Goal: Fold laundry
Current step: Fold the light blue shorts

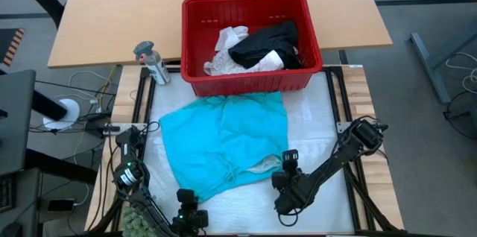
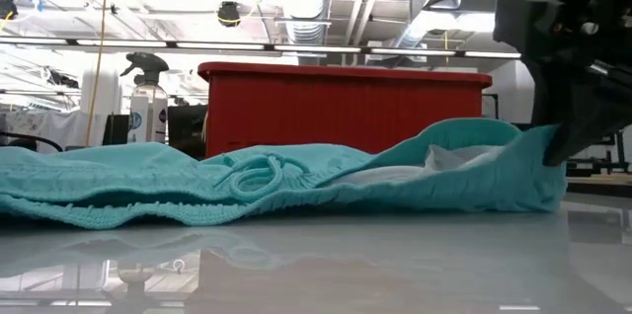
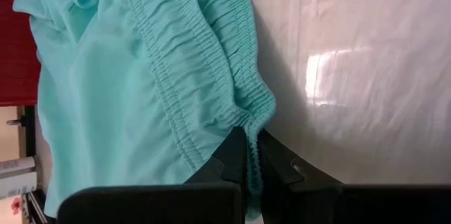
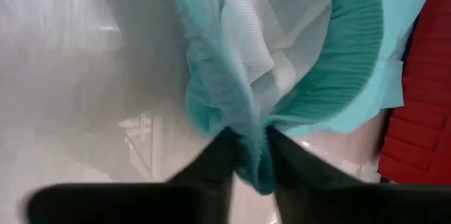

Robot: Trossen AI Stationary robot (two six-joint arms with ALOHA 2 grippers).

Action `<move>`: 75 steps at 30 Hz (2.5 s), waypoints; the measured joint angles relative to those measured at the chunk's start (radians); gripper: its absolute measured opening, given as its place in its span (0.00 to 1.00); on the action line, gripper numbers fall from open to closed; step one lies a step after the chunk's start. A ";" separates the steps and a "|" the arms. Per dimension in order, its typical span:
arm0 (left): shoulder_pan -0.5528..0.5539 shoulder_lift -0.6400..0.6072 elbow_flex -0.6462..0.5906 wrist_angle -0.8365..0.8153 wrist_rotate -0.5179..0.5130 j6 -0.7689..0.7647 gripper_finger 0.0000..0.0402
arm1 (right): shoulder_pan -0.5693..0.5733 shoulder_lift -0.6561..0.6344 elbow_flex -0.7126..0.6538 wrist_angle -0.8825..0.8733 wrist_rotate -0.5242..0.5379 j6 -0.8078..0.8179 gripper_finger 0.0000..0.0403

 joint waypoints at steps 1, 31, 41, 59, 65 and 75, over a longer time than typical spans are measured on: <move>0.000 0.000 0.000 0.000 0.000 0.002 0.00 | 0.001 0.000 0.000 0.000 0.000 0.000 0.11; 0.051 -0.026 0.503 -0.096 -0.141 0.142 0.00 | 0.273 -0.210 0.282 -0.336 0.232 0.553 0.06; 0.047 -0.236 0.514 -0.094 -0.575 0.237 0.00 | 0.353 -0.467 0.284 -0.334 0.620 0.622 0.06; 0.166 -0.590 0.515 -0.096 -0.782 0.604 0.00 | -0.026 -0.683 0.284 -0.334 0.725 0.499 0.06; 0.362 -0.627 0.514 -0.096 -0.697 0.757 0.00 | -0.218 -0.682 0.284 -0.335 0.644 0.358 0.06; 0.734 -0.629 0.514 -0.095 -0.642 1.059 0.00 | -0.402 -0.682 0.284 -0.334 0.776 0.081 0.06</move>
